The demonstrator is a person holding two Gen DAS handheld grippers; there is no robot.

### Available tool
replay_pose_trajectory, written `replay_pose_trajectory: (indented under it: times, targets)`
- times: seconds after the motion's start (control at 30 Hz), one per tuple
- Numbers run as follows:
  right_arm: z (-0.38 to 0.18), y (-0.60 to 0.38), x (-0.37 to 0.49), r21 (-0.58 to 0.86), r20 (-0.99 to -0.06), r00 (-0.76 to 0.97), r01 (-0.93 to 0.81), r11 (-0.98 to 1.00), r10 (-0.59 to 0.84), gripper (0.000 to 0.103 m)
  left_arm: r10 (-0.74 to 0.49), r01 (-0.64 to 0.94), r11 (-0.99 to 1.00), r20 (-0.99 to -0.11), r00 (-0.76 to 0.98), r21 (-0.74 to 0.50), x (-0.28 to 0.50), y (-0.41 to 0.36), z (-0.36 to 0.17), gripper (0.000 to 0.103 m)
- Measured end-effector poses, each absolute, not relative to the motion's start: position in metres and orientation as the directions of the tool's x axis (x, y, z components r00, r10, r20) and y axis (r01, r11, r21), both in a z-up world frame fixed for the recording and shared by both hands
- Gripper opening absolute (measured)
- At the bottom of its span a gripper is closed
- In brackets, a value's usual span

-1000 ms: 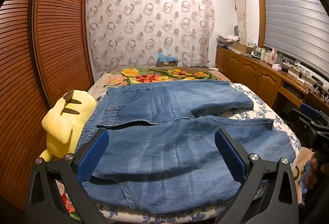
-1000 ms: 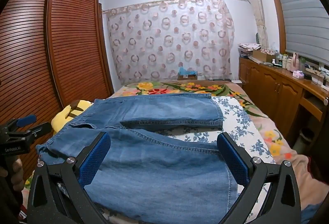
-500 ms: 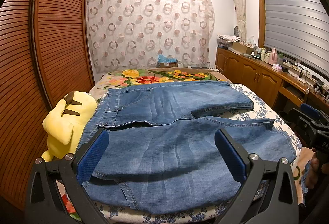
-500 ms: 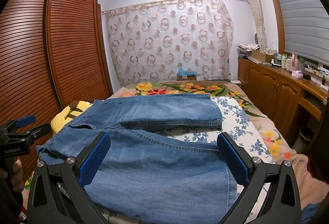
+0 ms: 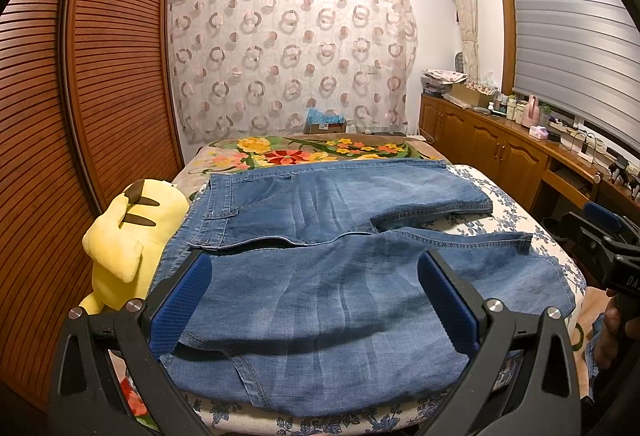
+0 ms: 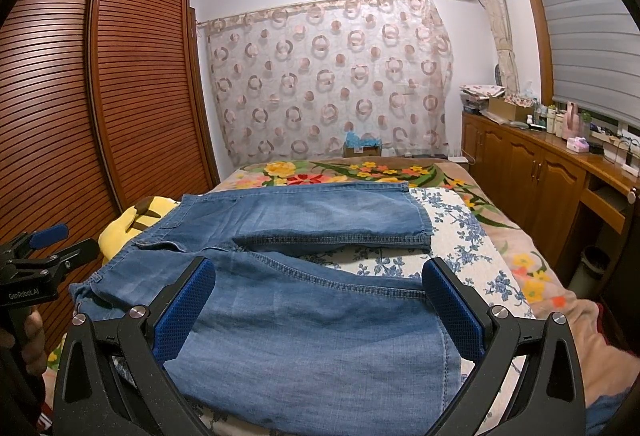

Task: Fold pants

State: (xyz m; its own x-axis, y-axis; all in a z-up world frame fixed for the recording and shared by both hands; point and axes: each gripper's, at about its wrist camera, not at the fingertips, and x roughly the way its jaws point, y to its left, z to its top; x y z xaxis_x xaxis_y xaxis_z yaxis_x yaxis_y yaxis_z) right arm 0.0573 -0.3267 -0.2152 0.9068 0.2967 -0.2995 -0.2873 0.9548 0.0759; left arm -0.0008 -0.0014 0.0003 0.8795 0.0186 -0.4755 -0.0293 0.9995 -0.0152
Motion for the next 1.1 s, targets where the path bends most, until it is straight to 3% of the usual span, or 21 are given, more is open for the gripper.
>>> replay_pose_trajectory:
  times: [1.1]
  targets:
    - [-0.2131, -0.3255, 0.0550, 0.075, -0.294, 0.908, -0.291, 0.954, 0.300, 0.103, 0.020, -0.029, 1.000, -0.471, 0.882, -0.012, -0.0014, -0.0017, 0.0003, 0.103]
